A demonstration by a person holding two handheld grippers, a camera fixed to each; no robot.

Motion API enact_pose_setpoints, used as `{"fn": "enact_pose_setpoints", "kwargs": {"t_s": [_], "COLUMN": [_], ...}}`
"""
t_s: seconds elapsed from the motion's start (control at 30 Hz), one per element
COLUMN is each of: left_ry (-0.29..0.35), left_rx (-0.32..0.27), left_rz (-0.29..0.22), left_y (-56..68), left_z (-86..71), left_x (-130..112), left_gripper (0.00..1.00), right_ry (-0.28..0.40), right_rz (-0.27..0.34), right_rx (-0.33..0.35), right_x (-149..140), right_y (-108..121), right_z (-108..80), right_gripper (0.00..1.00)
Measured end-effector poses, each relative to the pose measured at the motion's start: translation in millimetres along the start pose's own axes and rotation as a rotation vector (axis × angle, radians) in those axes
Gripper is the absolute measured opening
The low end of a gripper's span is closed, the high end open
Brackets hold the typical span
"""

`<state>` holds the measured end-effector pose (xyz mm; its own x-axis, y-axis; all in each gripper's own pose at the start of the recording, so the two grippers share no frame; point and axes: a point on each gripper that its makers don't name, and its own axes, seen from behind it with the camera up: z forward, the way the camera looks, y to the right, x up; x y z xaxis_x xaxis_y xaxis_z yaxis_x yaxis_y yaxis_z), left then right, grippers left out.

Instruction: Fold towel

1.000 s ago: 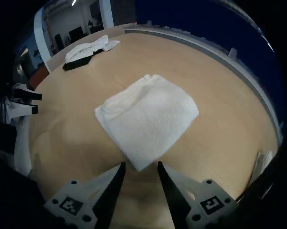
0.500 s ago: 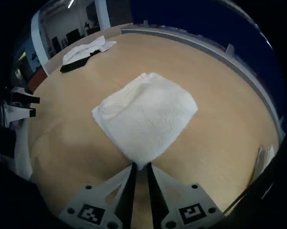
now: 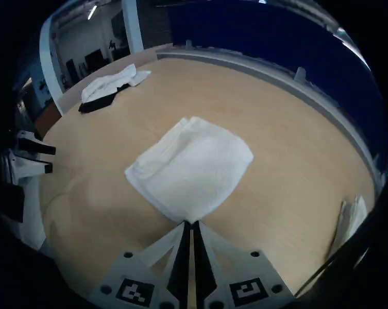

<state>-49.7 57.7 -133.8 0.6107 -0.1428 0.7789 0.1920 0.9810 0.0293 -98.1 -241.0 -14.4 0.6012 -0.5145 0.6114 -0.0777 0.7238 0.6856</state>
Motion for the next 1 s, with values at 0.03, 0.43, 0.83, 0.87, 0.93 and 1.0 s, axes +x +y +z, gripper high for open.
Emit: {"fn": "enact_pose_setpoints", "kwargs": {"t_s": [0.03,0.43,0.83,0.87,0.93,1.0], "left_ry": [0.002,0.029,0.044,0.045,0.045,0.046], "left_rx": [-0.001,-0.016,-0.041,-0.043,-0.045,-0.047], "left_rz": [0.001,0.013,0.029,0.030,0.031,0.032], "left_y": [0.4,8.4,23.7,24.7,26.1,27.2], "left_z": [-0.3,-1.4,-3.7,-4.2,-5.0,-5.7], "left_x": [1,13,20,20,21,21], "left_gripper": [0.89,0.89,0.89,0.89,0.89,0.89], "right_ry": [0.017,0.229,0.288,0.289,0.292,0.295], "right_rz": [0.000,-0.063,-0.082,-0.081,-0.076,-0.071], "right_rx": [0.001,-0.018,-0.058,-0.062,-0.069,-0.077], "right_x": [7,109,134,133,132,132], "right_y": [0,7,25,26,29,33], "right_z": [-4.3,-75.7,-124.4,-126.6,-131.5,-136.1], "right_gripper": [0.04,0.04,0.04,0.04,0.04,0.04]}}
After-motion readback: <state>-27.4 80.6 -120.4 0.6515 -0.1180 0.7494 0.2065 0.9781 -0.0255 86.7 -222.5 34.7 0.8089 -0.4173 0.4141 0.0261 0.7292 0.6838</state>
